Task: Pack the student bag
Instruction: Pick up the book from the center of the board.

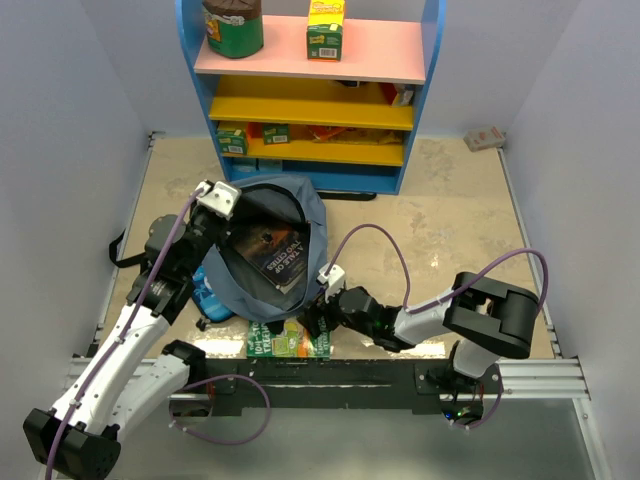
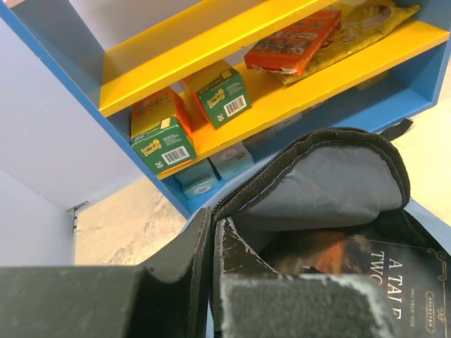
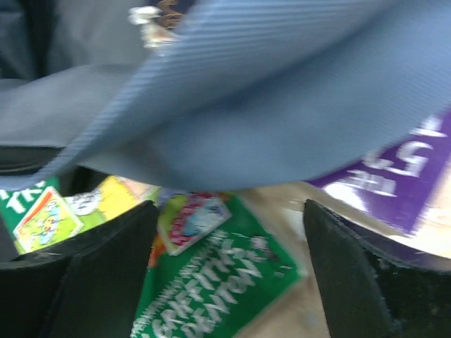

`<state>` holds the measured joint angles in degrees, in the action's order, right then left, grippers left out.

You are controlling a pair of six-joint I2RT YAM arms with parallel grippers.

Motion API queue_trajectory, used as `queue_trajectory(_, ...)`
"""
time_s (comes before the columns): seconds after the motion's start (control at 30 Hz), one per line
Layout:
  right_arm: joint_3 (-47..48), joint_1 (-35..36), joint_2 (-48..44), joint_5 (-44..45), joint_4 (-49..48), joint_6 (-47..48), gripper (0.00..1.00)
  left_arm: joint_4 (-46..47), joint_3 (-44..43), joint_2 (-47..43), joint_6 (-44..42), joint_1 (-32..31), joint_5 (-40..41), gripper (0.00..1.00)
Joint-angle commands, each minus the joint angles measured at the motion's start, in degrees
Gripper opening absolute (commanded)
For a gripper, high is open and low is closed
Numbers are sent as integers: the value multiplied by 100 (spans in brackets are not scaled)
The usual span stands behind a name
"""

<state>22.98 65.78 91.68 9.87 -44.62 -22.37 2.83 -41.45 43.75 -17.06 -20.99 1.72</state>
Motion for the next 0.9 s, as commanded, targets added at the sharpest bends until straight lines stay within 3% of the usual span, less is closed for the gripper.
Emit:
queue_trajectory(0.0, 136, 312, 218, 85, 23, 260, 83, 350, -320, -94, 80, 69, -136, 4)
queue_trajectory(0.1, 110, 514, 342, 217, 128, 128, 59, 332, -328, -94, 80, 69, -137, 4)
queue_trajectory(0.13, 119, 619, 359, 252, 164, 84, 42, 323, -337, -94, 71, 69, -145, 4)
queue_trajectory(0.3, 478, 1068, 552, 700, 1076, -249, 11, 279, -416, -68, 80, 69, -268, 4)
queue_trajectory(0.33, 505, 1190, 570, 744, 1165, -329, 0, 279, -425, -59, 89, 69, -294, 4)
queue_trajectory(0.53, 699, 1490, -34, 920, 1921, -830, 0, 236, -460, -42, 89, 69, -321, 5)
queue_trajectory(0.7, 970, 1491, -2604, 605, 2755, -708, 0, 209, -443, -59, 97, 69, -382, 5)
queue_trajectory(0.87, 2049, 1491, -3797, 419, 3530, -339, 0, 253, -434, -68, 176, 69, -523, 5)
